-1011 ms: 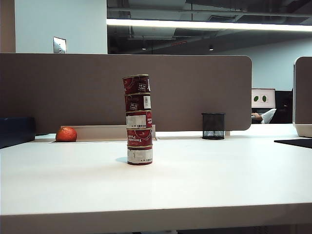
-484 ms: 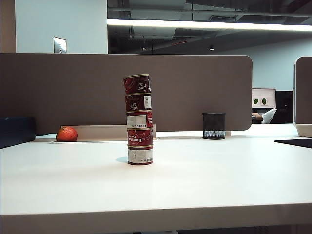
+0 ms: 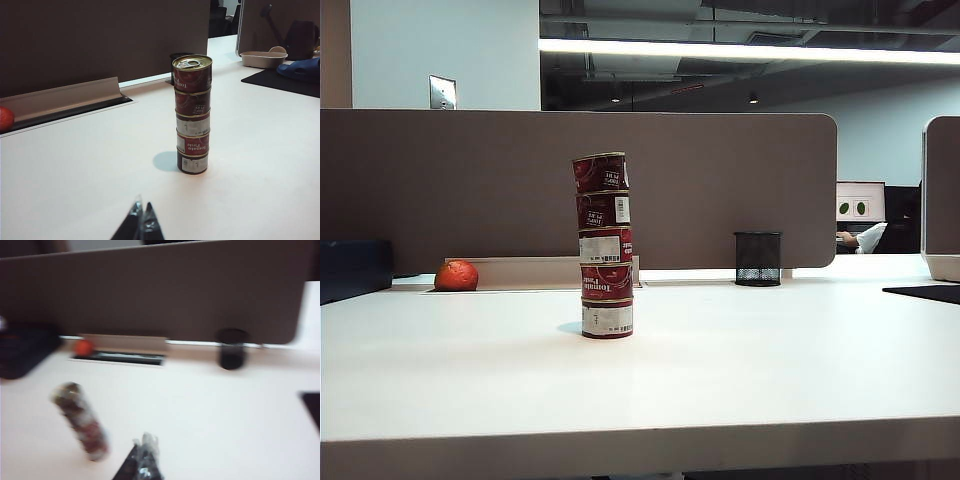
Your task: Take a can of tomato sauce from the stacked ones and place it on the table.
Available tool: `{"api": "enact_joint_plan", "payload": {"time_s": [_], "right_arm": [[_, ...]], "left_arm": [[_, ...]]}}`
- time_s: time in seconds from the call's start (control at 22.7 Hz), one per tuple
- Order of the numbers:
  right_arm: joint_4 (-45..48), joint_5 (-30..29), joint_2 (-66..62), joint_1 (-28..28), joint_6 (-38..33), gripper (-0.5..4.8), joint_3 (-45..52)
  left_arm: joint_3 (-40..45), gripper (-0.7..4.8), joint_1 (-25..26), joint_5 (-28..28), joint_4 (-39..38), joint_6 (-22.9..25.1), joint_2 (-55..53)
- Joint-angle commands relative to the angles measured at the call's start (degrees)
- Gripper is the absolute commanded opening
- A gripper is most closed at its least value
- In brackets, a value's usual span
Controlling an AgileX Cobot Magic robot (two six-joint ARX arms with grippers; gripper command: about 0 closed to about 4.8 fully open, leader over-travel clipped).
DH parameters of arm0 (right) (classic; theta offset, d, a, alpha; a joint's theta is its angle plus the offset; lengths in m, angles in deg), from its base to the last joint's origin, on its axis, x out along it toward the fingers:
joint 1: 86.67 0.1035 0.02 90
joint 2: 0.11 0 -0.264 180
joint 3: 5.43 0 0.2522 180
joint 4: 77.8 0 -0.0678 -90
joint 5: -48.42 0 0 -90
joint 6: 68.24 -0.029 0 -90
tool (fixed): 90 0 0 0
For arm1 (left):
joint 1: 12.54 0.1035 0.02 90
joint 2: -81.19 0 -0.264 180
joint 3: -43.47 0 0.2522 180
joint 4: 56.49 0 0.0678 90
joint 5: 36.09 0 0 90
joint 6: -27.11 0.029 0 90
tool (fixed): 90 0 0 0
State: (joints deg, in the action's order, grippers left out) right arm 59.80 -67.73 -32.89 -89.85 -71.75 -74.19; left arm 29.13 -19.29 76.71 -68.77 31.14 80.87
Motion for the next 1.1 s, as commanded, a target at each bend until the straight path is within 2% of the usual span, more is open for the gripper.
{"api": "enact_joint_plan", "payload": {"time_s": [0.04,0.18,0.26,0.44,0.48,0.53,0.57,0.7,0.75,0.84,1.1], "right_arm": [[-2.0,-8.9,-6.8,0.3,-3.2,0.24,-9.0],[-2.9,-10.1,-12.3,3.0,-4.5,0.35,-15.8],[-3.3,-10.0,-17.0,6.7,-4.5,1.01,-20.0],[-3.2,-9.9,-22.3,13.2,-4.5,1.19,-22.6],[-2.8,-9.8,-24.6,16.8,-4.4,1.75,-22.7],[-2.7,-9.8,-25.3,17.8,-4.4,2.09,-22.7],[-2.6,-9.8,-27.9,20.8,-4.5,2.93,-22.7],[-2.1,-9.0,-32.3,24.8,-4.4,3.14,-22.7],[-1.3,-7.3,-34.4,26.6,-4.4,3.81,-22.7],[0.0,-5.2,-36.9,28.3,-4.4,4.69,-22.7],[4.3,-0.7,-44.5,31.4,-4.4,4.79,-22.7]], "left_arm": [[-0.2,-0.06,0.0,0.4,0.8,-0.2,0.0],[-0.2,-0.06,0.0,0.4,0.8,-0.2,0.0],[-0.2,-0.06,0.0,0.4,0.8,-0.2,0.0],[-0.2,-0.06,0.0,0.4,0.8,-0.2,0.0],[-0.2,-0.06,0.0,0.4,0.8,-0.2,0.0],[-0.2,-0.06,0.0,0.4,0.7,-0.2,0.0],[-0.2,-0.06,0.0,0.4,0.7,-0.2,0.0],[-0.2,-0.06,0.0,0.4,0.7,-0.2,0.0],[-0.2,-0.06,0.0,0.4,0.7,-0.2,0.0],[-0.2,-0.06,0.0,0.4,0.7,-0.2,0.0],[-0.2,-0.06,0.0,0.4,0.7,-0.5,0.0]]}}
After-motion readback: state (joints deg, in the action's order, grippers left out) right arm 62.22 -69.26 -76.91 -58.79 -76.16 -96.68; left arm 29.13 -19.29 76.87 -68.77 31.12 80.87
